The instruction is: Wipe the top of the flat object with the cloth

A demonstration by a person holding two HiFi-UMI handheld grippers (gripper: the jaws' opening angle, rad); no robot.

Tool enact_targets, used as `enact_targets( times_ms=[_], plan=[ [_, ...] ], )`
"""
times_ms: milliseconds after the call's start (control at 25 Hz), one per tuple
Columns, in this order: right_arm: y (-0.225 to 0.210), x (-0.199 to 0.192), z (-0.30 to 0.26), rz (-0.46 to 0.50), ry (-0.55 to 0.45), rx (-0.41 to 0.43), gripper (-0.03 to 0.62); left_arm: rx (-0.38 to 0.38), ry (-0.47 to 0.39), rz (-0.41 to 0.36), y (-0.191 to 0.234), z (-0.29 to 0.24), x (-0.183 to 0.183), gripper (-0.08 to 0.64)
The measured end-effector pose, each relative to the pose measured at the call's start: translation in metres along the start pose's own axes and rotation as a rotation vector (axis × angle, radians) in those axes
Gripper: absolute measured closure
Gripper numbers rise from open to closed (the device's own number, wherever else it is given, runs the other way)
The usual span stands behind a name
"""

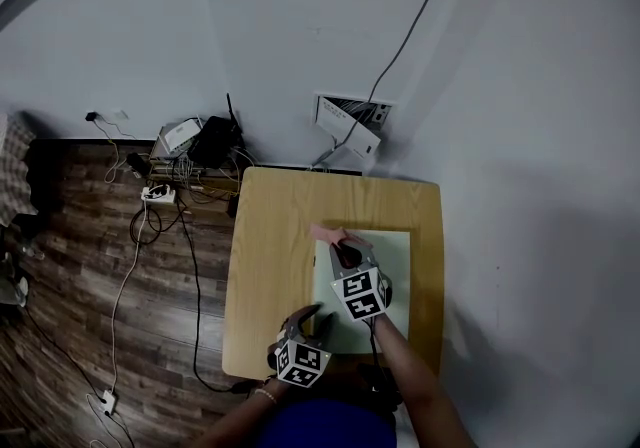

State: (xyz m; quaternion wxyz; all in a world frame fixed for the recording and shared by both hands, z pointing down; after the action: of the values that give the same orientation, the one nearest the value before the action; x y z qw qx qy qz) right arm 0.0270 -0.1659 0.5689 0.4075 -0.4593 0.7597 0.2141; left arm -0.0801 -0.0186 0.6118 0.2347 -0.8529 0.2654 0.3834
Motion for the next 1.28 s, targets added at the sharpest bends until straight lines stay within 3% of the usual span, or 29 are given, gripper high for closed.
enact_targets(
  times_ms=[360,920,1280],
  plan=[
    [0.014,-0.014,-0.034,0.135,0.101,0.047,0.577,-0.003,0.010,0.000,-0.001,0.000,0.001,0.426],
    [0.008,-0.017,-0.033,0.111,0.090,0.061,0.578,0.018,0.017,-0.017,-0.004,-0.001,0.002,0.426],
    [-0.018,-0.026,-0.022,0.062,0.120,0.019,0.578,0.029,0.023,-0.015,-0.005,-0.002,0.002,0.426]
  ],
)
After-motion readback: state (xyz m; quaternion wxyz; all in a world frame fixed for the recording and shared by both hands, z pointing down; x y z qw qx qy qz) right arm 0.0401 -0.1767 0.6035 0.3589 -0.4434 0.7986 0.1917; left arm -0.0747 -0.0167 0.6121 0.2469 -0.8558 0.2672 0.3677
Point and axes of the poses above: the fingertips, and each gripper's own axes: z backward along the fingers, y to its left, x out of its top, the point moved 10 cm from there along z, backward along the fingers, and after that the axes turned 14 degrees about -z, right-handed, at the moved point
